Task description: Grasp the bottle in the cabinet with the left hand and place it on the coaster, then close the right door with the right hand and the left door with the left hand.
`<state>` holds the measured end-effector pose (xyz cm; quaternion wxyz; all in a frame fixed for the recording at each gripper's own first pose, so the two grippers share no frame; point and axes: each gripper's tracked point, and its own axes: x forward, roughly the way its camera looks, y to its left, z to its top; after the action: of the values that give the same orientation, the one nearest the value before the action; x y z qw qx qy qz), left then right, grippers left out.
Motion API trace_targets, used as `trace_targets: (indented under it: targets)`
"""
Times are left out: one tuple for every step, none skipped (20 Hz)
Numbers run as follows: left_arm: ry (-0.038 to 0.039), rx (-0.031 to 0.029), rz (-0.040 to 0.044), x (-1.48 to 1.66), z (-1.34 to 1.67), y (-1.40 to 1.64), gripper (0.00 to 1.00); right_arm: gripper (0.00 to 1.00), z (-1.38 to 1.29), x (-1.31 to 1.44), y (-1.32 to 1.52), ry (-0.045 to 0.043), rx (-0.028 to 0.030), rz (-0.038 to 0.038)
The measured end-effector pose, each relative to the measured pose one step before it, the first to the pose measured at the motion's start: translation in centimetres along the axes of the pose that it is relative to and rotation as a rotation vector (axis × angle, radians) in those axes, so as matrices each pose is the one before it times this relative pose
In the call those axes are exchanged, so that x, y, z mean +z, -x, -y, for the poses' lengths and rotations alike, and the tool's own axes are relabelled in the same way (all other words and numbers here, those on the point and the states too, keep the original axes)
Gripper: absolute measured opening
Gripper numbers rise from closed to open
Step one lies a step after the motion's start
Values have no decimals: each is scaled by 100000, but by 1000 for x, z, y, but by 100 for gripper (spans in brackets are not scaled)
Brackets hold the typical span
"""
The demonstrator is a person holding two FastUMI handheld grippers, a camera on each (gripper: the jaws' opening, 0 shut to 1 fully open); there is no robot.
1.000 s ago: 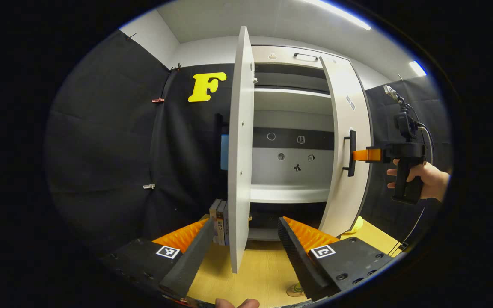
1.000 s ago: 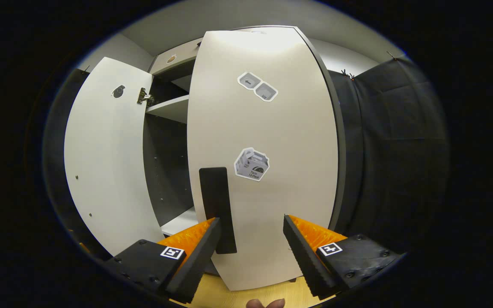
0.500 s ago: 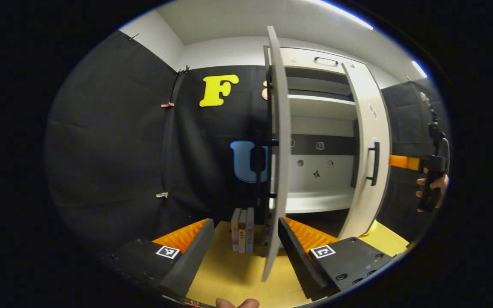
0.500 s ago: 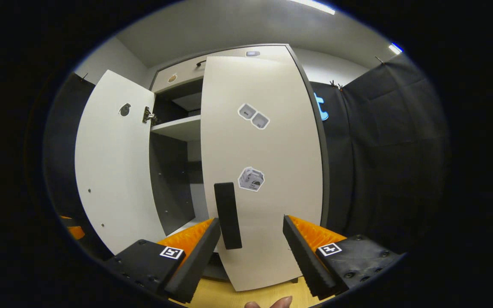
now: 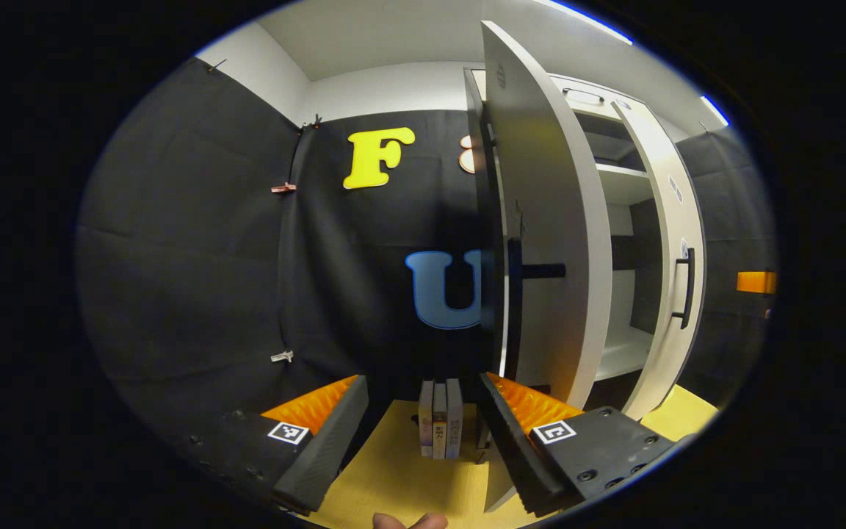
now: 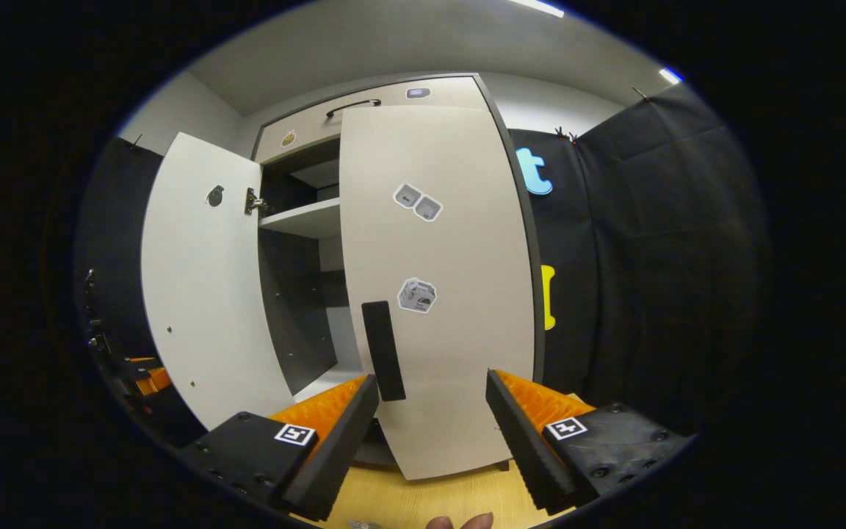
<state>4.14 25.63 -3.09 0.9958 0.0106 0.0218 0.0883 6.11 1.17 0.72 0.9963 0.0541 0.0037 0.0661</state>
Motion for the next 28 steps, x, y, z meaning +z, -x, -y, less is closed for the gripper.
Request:
trace_targets:
  targets:
    - [1780,139,-179,-114,170,150,93,98,14,-112,191,1453,619,-651]
    - [2384,-159,-676,-235,482,347,93,98,-68,-108,69,1251,433,-568]
    - [1102,-253,-461,-57,510,326,93,98,-164,2,-5,804,641,8]
    - [-586,26,-157,-139,377,254,94,98,-219,27,18,234,587,257]
    - [-1480,179,-37,102,412,232,94,98,-269,20,35,-396,321,54]
    - [-788,34,-40,-6,463,256,94,98,-72,29,92,-746,231,206]
    - [379,-594,-77,44,703,244,94,98,57,-1,188,-434,-342,10]
    - [1007,-1304,-173,-108,986,339,93,98,209,55,249,-157,-459,215]
    - [837,-1695,-307,35,1190,297,93,98,30,49,294,37,53,420]
    - [-79,-1581,-219,-171,1147,357,94,98,113,77,276,205,-160,267]
    - [-739,-1008,391,34,1061,180,94,98,104,43,220,151,-155,35]
    - [-74,-446,276,72,839,157,94,98,97,5,286,-94,142,-84]
    - [450,-716,285,27,841,9,94,98,196,160,337,-523,-33,-29]
    - [846,-883,-146,-147,942,-120,94,98,266,92,288,-617,-129,256]
    - [973,-847,-251,-95,856,-77,97,98,368,27,258,-292,-389,-67]
    - [606,-1003,-389,-95,841,97,94,98,245,-96,234,-113,-41,-292]
    - [-73,-990,-316,-21,837,-3,94,98,245,-128,184,263,-181,-447]
    - [-774,-994,-67,-29,768,-91,94,98,276,-110,214,327,-153,-375]
    - [-1060,-945,1,133,764,-206,94,98,293,-75,159,300,-313,-183]
    - [-555,-1203,163,114,788,-397,94,98,191,121,234,147,-65,255]
    - [176,-1429,1,69,902,-461,94,98,190,80,143,104,-205,329]
    - [663,-1472,-143,-147,1034,-321,94,98,263,59,141,-90,-249,92]
    - [676,-1738,-194,13,999,-448,94,98,263,80,203,-299,-76,-91]
    - [360,-1232,-105,59,763,-569,94,98,211,168,229,-215,-211,146]
    - [-125,-1141,-15,113,756,-629,94,98,283,11,248,-151,-443,288]
    - [-441,-912,-37,48,670,-603,94,98,214,92,256,-132,-251,168]
    - [-248,-904,-87,101,779,-703,94,98,245,60,73,-20,-220,-16]
    - [-466,-274,-109,-48,654,-359,98,98,248,22,47,-25,-108,-51]
